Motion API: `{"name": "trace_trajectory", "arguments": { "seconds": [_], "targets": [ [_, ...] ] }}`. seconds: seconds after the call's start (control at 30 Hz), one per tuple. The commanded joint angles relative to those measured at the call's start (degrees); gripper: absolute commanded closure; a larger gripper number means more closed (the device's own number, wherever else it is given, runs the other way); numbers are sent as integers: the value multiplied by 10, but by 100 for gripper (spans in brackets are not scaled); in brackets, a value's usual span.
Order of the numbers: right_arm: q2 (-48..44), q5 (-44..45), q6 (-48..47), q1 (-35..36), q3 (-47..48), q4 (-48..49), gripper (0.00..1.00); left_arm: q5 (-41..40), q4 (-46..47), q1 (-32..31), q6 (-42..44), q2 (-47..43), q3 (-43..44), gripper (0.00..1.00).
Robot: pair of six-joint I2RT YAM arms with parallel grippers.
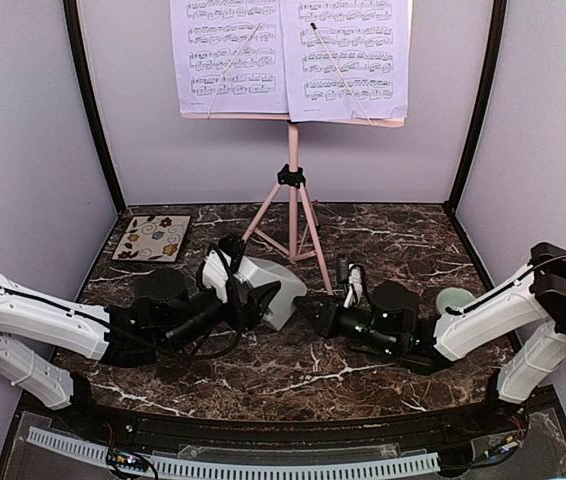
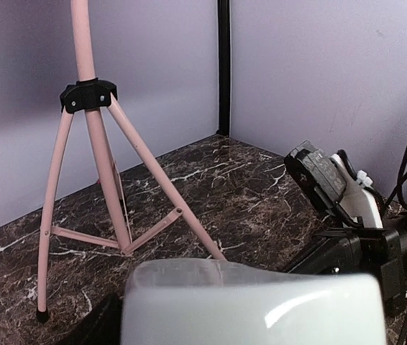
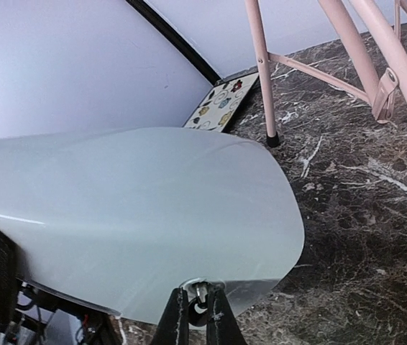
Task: Set up the instrument practice props
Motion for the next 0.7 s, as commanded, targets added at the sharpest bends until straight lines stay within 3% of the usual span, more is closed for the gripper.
{"name": "trace_trajectory", "arguments": {
  "seconds": [0.0, 0.17, 0.47, 0.67],
  "targets": [
    [-28, -32, 110, -56, -36, 113, 100, 76, 133, -5, 56, -50, -21, 82],
    [-28, -58, 191, -85, -56, 190, 100, 132, 168, -18, 119, -54, -33, 82],
    [47, -93, 364, -109, -79, 374, 100, 151, 162, -28, 183, -71, -32, 84],
    [114, -104, 380, -109, -85, 458, 100, 95, 77, -28, 137, -62, 15, 86]
  ]
}}
